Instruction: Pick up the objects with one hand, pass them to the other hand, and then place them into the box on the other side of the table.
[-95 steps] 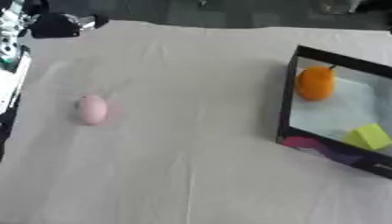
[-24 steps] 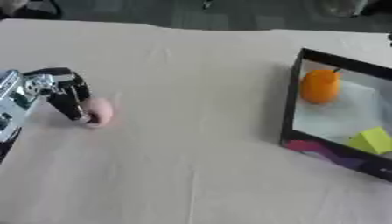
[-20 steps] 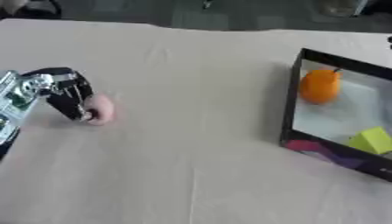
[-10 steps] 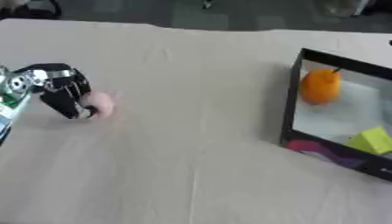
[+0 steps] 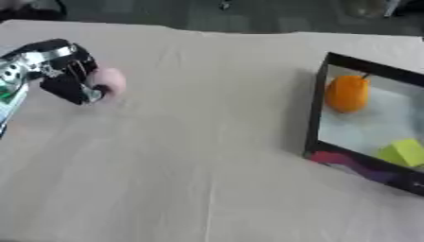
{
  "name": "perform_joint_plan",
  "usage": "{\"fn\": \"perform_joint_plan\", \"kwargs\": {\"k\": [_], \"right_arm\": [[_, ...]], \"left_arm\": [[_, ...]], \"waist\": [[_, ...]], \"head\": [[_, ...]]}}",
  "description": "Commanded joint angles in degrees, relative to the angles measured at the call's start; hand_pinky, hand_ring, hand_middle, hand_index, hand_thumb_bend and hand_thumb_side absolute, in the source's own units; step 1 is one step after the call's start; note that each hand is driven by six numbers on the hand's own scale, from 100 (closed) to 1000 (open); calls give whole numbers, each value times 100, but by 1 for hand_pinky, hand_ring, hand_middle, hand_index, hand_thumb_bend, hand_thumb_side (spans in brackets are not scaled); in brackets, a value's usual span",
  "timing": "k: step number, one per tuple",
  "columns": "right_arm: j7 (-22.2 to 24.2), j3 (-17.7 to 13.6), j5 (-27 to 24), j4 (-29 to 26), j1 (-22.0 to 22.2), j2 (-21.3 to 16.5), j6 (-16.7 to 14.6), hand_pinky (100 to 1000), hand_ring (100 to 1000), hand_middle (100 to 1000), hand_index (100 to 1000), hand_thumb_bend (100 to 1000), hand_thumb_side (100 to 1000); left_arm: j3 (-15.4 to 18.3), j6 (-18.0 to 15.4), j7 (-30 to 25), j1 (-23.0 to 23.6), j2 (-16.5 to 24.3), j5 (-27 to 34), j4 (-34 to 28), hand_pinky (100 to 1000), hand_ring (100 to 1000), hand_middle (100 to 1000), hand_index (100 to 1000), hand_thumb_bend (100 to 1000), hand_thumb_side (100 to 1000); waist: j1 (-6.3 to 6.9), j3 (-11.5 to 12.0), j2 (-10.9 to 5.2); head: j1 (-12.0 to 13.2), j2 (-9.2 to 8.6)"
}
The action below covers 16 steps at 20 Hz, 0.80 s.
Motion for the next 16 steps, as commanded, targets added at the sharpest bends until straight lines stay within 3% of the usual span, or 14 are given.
{"fn": "perform_joint_plan", "kwargs": {"k": [1,7,16], "right_arm": [[36,20,-73,-235,-239,-83,7,1000,1000,962,1000,100,508],[224,352,89,-466,-867,151,20,1000,1000,962,1000,100,530],[656,887,674,-344,-1764,729,-19,1000,1000,984,1000,100,498]], "left_arm": [[107,-34,405,-124,-176,-62,-147,767,608,530,532,164,100],[109,-216,1103,-87,-773,-300,-34,766,598,523,530,132,100],[173,-549,1989,34,-1495,-510,92,770,591,515,526,100,100]], "waist": [[2,1,-220],[-22,9,-248],[-74,2,-274]], "head": [[32,-83],[31,-129],[-72,-129]]}}
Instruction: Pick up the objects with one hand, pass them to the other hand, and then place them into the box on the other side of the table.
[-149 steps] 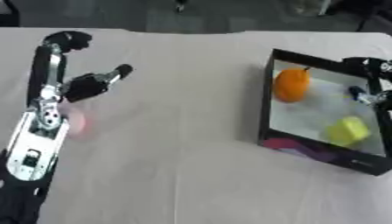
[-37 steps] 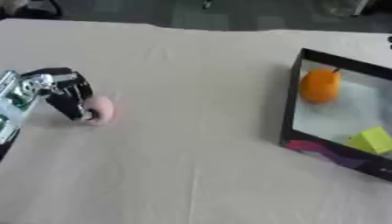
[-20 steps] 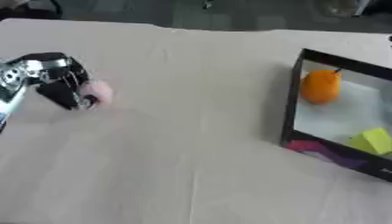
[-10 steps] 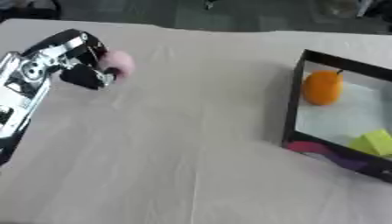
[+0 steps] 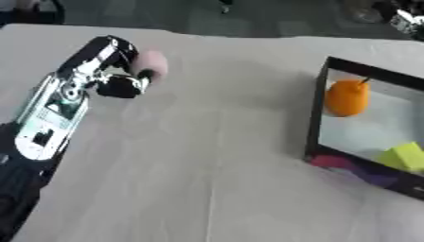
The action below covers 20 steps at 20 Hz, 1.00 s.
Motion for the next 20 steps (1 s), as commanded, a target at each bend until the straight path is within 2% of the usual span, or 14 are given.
{"fn": "perform_joint_plan", "kwargs": {"k": [1,12,20], "right_arm": [[155,118,287,-3,-285,84,-49,1000,1000,983,1000,100,480],[659,646,1229,547,-1140,1059,-317,1000,1000,985,997,100,466],[1032,876,1621,1023,-1431,1454,-569,1000,1000,995,1000,100,536]], "left_arm": [[66,-137,275,-37,-137,-138,-21,770,592,515,526,100,100],[48,-857,1159,173,-652,-333,20,771,584,505,518,100,100],[32,-1153,1565,247,-845,-268,89,773,580,500,514,100,100]], "waist": [[-74,-8,-275],[-113,-4,-303],[-150,35,-303]], "head": [[-40,-55],[-118,-28],[-168,-47]]}}
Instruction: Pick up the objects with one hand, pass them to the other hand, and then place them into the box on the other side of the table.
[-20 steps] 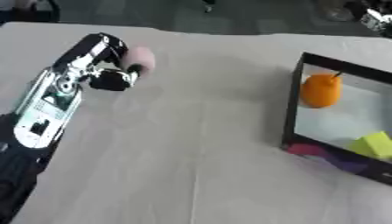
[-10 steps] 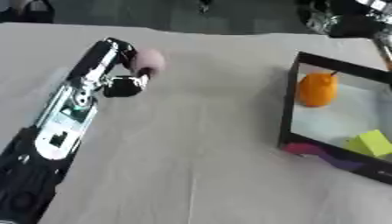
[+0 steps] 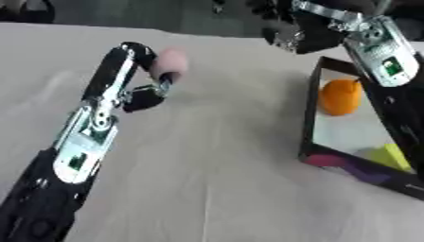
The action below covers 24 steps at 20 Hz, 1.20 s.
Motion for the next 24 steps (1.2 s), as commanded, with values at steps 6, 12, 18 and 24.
{"fn": "perform_joint_plan", "kwargs": {"k": [6,12,18,24], "right_arm": [[398,104,397,424,-373,251,-349,1000,1000,995,1000,100,489],[368,148,692,715,-524,468,-630,1000,1000,991,1000,100,471],[337,163,839,897,-605,642,-813,1000,1000,986,1000,100,433],[167,163,971,992,-649,726,-886,1000,1000,980,1000,100,420]], "left_arm": [[-17,-403,224,-78,-126,231,-48,777,578,497,512,100,100],[-58,-748,243,-106,-181,574,1,782,576,494,510,100,100],[-104,-954,162,-143,-233,809,33,785,574,492,508,100,100],[-144,-1054,63,-146,-229,935,51,785,575,491,507,100,100]], "waist": [[-76,39,-283],[-84,76,-266],[-87,109,-236],[-87,124,-220]], "head": [[-87,-52],[-139,-53],[-177,-69],[-191,-81]]}}
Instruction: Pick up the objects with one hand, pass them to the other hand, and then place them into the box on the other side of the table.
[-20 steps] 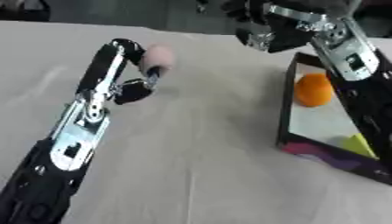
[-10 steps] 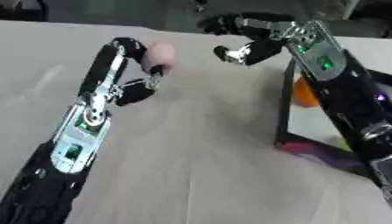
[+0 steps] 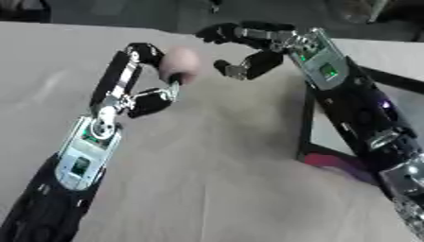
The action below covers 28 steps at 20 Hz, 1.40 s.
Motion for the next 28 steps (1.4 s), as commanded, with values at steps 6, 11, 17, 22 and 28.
{"fn": "perform_joint_plan", "kwargs": {"k": [6,11,17,22,28], "right_arm": [[61,36,75,57,-172,90,-135,1000,1000,986,1000,100,508],[226,58,28,102,-158,152,-140,1000,1000,992,1000,100,549],[525,79,-194,64,-143,153,-125,1000,1000,1000,1000,100,559],[772,118,-552,-95,-45,-44,-40,1000,1000,1000,1000,100,441],[981,154,-957,-561,153,-536,-15,1000,1000,996,1000,100,349]], "left_arm": [[-27,-87,-32,-153,-62,81,-72,785,575,490,507,100,100],[-42,-96,-23,-162,-92,72,-71,785,576,490,507,100,100],[-32,-51,7,-161,-111,9,-17,786,576,490,507,100,100],[-38,-36,2,-153,-114,-11,0,786,578,490,507,100,100],[-9,57,43,-132,-70,-74,37,784,579,489,506,100,100]], "waist": [[-37,21,-203],[-33,28,-202],[-30,28,-199],[-31,14,-190],[-40,-9,-192]], "head": [[-40,-69],[-40,-55],[-31,-45],[-22,-43],[4,-48]]}}
